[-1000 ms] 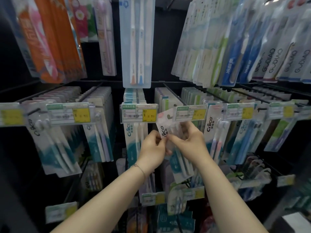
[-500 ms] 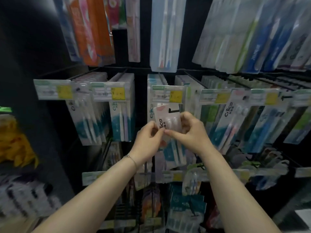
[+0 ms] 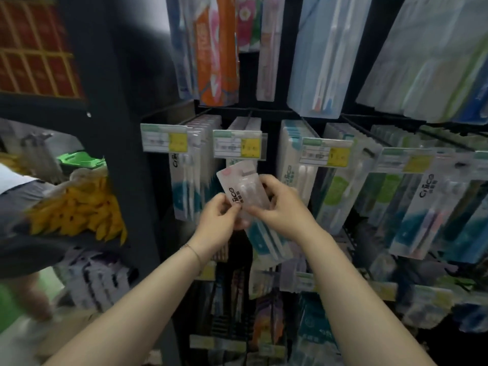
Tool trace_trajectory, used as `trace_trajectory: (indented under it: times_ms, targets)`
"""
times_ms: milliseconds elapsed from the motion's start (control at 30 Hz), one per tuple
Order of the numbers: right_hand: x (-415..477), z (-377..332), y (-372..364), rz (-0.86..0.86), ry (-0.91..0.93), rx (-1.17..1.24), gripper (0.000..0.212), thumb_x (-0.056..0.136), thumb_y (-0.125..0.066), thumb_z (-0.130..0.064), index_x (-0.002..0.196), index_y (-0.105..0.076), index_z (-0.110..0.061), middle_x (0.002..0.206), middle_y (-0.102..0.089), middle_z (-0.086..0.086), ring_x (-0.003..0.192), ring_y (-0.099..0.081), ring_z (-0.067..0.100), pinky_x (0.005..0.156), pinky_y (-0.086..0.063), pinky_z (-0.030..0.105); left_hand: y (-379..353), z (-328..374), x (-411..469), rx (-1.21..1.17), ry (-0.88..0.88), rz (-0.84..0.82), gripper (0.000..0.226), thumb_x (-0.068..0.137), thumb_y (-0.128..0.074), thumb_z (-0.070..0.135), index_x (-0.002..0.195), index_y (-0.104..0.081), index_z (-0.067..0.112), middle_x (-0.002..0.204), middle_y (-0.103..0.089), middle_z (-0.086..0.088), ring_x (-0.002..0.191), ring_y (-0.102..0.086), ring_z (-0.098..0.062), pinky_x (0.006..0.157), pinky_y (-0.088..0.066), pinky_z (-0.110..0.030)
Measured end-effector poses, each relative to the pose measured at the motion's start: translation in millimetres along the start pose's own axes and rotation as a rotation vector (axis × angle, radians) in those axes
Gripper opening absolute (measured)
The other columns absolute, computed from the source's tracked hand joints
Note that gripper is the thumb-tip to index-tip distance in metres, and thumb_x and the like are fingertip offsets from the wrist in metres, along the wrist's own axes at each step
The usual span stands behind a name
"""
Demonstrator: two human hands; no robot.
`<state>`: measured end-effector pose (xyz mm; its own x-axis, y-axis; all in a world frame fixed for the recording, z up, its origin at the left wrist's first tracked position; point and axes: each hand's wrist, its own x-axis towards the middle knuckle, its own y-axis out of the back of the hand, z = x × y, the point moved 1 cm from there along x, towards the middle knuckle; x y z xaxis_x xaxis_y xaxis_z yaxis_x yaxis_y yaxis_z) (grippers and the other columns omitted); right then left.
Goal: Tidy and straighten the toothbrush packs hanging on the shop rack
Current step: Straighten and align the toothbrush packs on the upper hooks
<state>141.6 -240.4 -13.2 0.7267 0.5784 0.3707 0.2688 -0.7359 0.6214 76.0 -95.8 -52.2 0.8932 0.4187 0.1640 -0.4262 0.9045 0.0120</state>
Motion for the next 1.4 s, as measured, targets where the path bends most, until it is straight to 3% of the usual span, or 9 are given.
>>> trace_trajectory:
  times_ms: [167,400,533,600,700,900,1133,1233,1400]
  targets:
    - [18.8,-16.2,-23.7,-0.048,-0.057,-0.089,0.061,0.093,-0.058,-0.034,0.142,-0.029,-0.055,0.128,-0.063,-0.004,0.112,-0.061,0.021,0.094,-0.052,0.043,25.3,-2.2,10.1,-0.042,0.033,0.154,0.009,0.101,-0.051,0.009,0.103,-0.059,0.004,0.096,-0.069,-0.015,0.064,-0.067,-0.015,0.061,-0.059,-0.022]
    - [40.9,-47.7,-41.9,-0.094,0.031,-0.328,0.062,0.098,-0.049,-0.038,0.148,-0.017,-0.055,0.137,-0.058,0.002,0.116,-0.057,0.027,0.093,-0.050,0.041,48.8,-2.6,13.1,-0.153,0.042,0.247,0.018,0.104,-0.048,0.012,0.113,-0.059,0.001,0.105,-0.070,-0.015,0.077,-0.070,-0.018,0.066,-0.060,-0.024]
    - [55.1,-67.4,-51.1,-0.075,0.044,-0.363,0.052,0.096,-0.054,-0.037,0.145,-0.037,-0.043,0.133,-0.059,0.001,0.121,-0.054,0.026,0.095,-0.048,0.038,62.6,2.6,18.8,-0.164,0.088,0.310,0.019,0.104,-0.043,0.010,0.109,-0.058,0.000,0.100,-0.069,-0.019,0.071,-0.069,-0.020,0.056,-0.055,-0.022]
    - [61.3,-74.9,-54.4,-0.048,0.009,-0.320,0.033,0.094,-0.057,-0.038,0.126,-0.054,-0.037,0.120,-0.064,-0.002,0.112,-0.056,0.023,0.089,-0.049,0.037,68.2,11.1,22.3,-0.149,0.084,0.325,0.019,0.104,-0.040,0.008,0.107,-0.057,0.000,0.093,-0.067,-0.016,0.063,-0.066,-0.018,0.053,-0.053,-0.022]
    - [69.6,-81.4,-57.7,-0.035,-0.064,-0.226,0.010,0.094,-0.055,-0.043,0.101,-0.057,-0.036,0.101,-0.064,-0.004,0.096,-0.056,0.017,0.077,-0.047,0.034,75.7,21.1,28.9,-0.075,0.052,0.346,0.019,0.103,-0.040,0.008,0.107,-0.056,-0.002,0.087,-0.064,-0.014,0.058,-0.062,-0.017,0.052,-0.051,-0.024]
    - [72.9,-67.8,-62.7,0.012,-0.163,0.091,0.021,0.096,-0.052,-0.044,0.098,-0.064,-0.028,0.093,-0.066,-0.003,0.088,-0.063,0.015,0.076,-0.056,0.037,82.0,34.4,36.9,0.093,-0.042,0.340,0.018,0.103,-0.045,0.015,0.093,-0.056,0.005,0.075,-0.061,-0.012,0.058,-0.058,-0.018,0.059,-0.051,-0.033]
    - [62.0,-54.8,-77.0,0.131,-0.065,0.160,0.011,0.096,-0.057,-0.030,0.095,-0.066,-0.025,0.084,-0.064,-0.011,0.075,-0.058,0.001,0.062,-0.040,0.018,79.1,27.2,35.6,0.232,-0.051,0.365,0.009,0.098,-0.058,0.025,0.104,-0.057,0.018,0.096,-0.067,0.000,0.080,-0.066,-0.012,0.079,-0.059,-0.037]
    - [61.5,-52.4,-82.4,0.103,-0.031,0.154,0.009,0.096,-0.058,-0.021,0.089,-0.062,-0.026,0.074,-0.059,-0.014,0.064,-0.053,-0.007,0.057,-0.035,0.011,81.5,19.1,33.6,0.255,-0.101,0.431,0.035,0.090,-0.069,0.019,0.115,-0.045,0.024,0.114,-0.060,0.001,0.087,-0.066,-0.010,0.080,-0.059,-0.034]
    - [59.8,-38.4,-79.5,0.117,-0.058,0.159,0.021,0.093,-0.061,-0.027,0.114,-0.063,-0.025,0.088,-0.060,-0.016,0.074,-0.054,0.000,0.070,-0.043,0.019,71.9,14.6,21.7,0.308,-0.267,0.504,0.050,0.086,-0.069,0.004,0.118,-0.037,0.025,0.126,-0.039,-0.001,0.084,-0.060,-0.007,0.081,-0.052,-0.023]
